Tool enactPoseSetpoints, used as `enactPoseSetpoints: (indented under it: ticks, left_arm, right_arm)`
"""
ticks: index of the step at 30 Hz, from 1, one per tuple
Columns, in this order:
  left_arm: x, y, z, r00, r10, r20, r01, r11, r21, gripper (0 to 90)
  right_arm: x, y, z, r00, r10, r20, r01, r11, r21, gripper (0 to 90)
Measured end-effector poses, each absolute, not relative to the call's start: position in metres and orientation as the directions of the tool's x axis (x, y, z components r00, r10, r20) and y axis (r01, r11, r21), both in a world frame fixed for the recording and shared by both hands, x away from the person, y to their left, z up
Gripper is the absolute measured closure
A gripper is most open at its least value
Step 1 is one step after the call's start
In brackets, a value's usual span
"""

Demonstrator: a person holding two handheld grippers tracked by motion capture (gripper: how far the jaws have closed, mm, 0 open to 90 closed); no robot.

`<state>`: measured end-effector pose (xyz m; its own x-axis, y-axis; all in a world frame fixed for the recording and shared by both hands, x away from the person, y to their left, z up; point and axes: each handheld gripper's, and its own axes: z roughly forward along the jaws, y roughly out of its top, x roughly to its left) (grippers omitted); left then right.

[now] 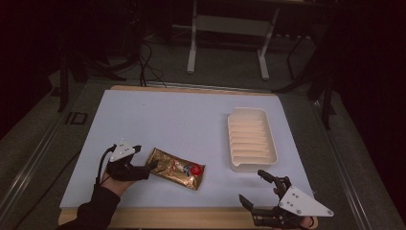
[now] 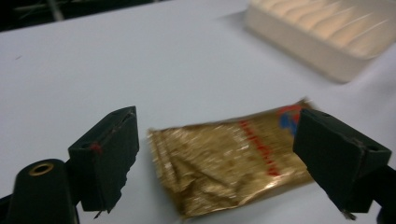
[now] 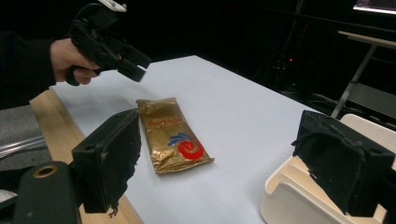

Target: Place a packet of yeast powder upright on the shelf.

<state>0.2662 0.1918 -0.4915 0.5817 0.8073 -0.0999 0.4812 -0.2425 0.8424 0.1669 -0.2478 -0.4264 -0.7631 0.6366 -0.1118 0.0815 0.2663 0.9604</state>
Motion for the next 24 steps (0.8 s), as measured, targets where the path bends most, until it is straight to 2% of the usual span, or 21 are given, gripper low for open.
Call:
enactPoseSetpoints:
  ticks: [5,12,18,24]
  left_arm:
    - [0.275,0.194,-0.504,0.540,0.836,-0.096,0.528,-0.247,0.813,20.8]
    - [0.281,0.193,-0.520,0.546,0.820,-0.174,0.601,-0.239,0.763,29.7]
    - [0.286,0.192,-0.532,0.530,0.821,-0.210,0.661,-0.245,0.710,30.9]
    - [0.288,0.188,-0.541,0.502,0.841,-0.204,0.692,-0.248,0.678,32.2]
  right_arm:
    - [0.167,-0.247,-0.427,-0.765,0.634,-0.110,0.083,0.268,0.960,14.5]
    - [0.167,-0.247,-0.428,-0.768,0.632,-0.108,0.086,0.269,0.959,14.6]
    - [0.168,-0.247,-0.430,-0.769,0.630,-0.105,0.092,0.272,0.958,14.9]
    - [0.169,-0.247,-0.431,-0.772,0.628,-0.100,0.097,0.272,0.957,15.2]
